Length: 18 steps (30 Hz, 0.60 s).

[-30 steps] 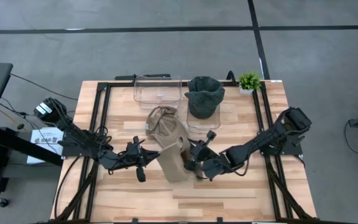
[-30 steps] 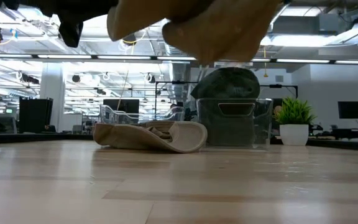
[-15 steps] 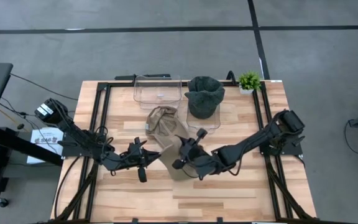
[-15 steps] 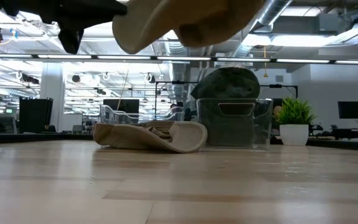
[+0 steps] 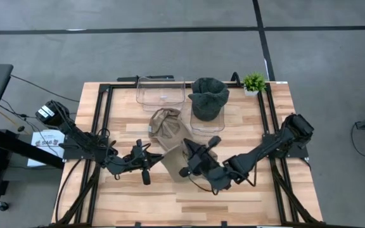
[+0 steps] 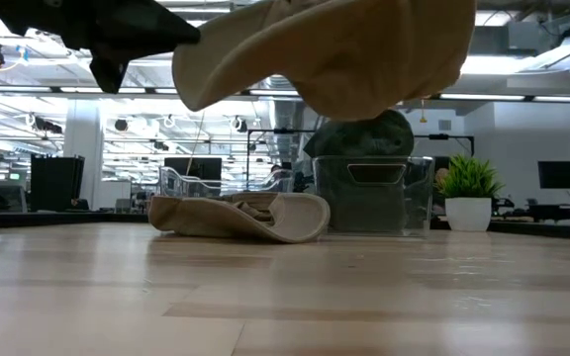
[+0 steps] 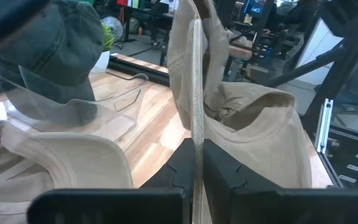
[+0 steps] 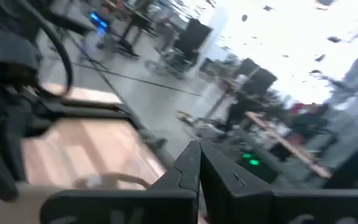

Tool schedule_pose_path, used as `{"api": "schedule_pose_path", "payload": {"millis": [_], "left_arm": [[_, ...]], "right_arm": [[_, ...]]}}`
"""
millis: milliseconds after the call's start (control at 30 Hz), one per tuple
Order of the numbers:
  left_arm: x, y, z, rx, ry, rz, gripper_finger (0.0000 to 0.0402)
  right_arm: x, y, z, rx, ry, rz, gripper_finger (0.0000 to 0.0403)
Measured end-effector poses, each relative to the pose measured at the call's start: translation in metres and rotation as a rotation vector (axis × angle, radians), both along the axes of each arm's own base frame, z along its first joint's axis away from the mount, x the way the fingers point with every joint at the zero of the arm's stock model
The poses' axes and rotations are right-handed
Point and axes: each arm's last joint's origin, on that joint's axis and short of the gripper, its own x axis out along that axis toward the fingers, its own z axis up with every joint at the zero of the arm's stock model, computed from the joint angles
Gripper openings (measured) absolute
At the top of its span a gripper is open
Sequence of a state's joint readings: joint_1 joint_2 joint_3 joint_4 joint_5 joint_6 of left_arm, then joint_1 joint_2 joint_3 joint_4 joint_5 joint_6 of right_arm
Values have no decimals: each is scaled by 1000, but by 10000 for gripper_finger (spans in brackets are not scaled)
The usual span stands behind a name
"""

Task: Pick & Place hat
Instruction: Put the bottom brown cap into the left transparent bin

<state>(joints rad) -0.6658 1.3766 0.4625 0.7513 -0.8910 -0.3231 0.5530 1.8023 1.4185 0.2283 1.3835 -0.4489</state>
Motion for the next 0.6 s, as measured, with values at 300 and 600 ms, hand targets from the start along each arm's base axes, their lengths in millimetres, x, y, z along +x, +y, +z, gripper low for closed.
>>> {"api": "schedule_pose_path", "payload": {"millis": [300, 600], "left_arm": [[-3, -4, 0, 33, 7, -13, 17], [-15, -14, 0, 279, 61, 51, 17]], "right_arm": [[-15, 17, 0, -110, 92, -126, 0], [-22, 25, -8, -32, 1, -84, 0]]}}
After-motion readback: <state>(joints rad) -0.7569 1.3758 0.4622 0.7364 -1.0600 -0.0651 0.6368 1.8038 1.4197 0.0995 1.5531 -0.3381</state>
